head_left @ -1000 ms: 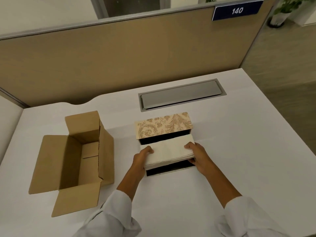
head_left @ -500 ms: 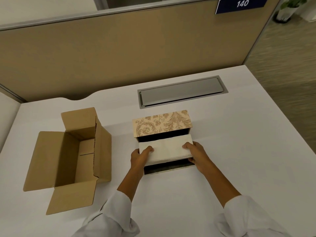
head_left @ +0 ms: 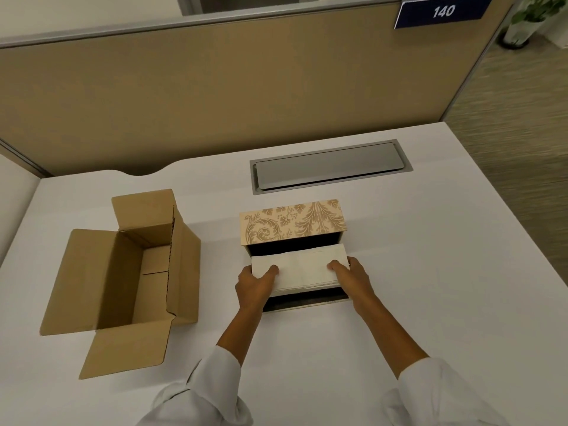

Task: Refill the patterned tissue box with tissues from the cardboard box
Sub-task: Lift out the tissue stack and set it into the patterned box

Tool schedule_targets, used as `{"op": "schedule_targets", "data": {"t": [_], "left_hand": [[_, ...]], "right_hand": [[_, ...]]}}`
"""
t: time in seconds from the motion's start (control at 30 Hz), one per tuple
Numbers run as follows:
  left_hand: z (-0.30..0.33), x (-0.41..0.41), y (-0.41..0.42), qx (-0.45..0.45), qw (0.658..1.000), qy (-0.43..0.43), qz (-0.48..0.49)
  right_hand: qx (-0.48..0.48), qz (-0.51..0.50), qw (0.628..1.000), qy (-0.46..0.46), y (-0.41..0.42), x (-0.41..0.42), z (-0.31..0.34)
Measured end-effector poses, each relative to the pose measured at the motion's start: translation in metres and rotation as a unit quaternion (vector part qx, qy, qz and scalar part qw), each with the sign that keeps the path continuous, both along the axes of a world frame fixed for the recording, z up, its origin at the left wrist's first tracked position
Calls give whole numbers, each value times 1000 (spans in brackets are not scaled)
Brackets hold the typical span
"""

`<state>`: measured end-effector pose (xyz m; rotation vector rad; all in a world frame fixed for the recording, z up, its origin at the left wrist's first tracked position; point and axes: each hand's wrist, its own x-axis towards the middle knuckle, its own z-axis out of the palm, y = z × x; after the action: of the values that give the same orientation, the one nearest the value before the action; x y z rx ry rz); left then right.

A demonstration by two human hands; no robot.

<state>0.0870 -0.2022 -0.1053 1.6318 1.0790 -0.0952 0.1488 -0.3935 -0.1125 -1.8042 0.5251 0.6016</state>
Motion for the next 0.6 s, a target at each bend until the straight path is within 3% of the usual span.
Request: {"op": "schedule_targets", "data": {"t": [0.07,0.13,0.2,0.27,0.37,0.5,0.6], "left_hand": [[3,-3,-4,56,998,-18,-11],[8,-10,-8,187,980,-54,-40],[12,-22,-16,357,921,-119,-97],[8,-33,-33,459,845,-197,-190],[-2,-40,-64,470,788,-189,-349],[-8,-39,-76,469,768,-83,-428],[-11,-40,-75,462,766,-52,-444]], "right_hand": [[-8,11,1000,-4,0,-1,-1],[-14,16,1000,-6,-1,-1,-2],[-23,23,999,-8,0,-2,-3],[-33,29,999,-13,1,-2,-5],[-46,32,998,-19,1,-4,-10],[-48,33,998,-20,0,-5,-7],[-70,42,996,-31,-2,-9,9]]}}
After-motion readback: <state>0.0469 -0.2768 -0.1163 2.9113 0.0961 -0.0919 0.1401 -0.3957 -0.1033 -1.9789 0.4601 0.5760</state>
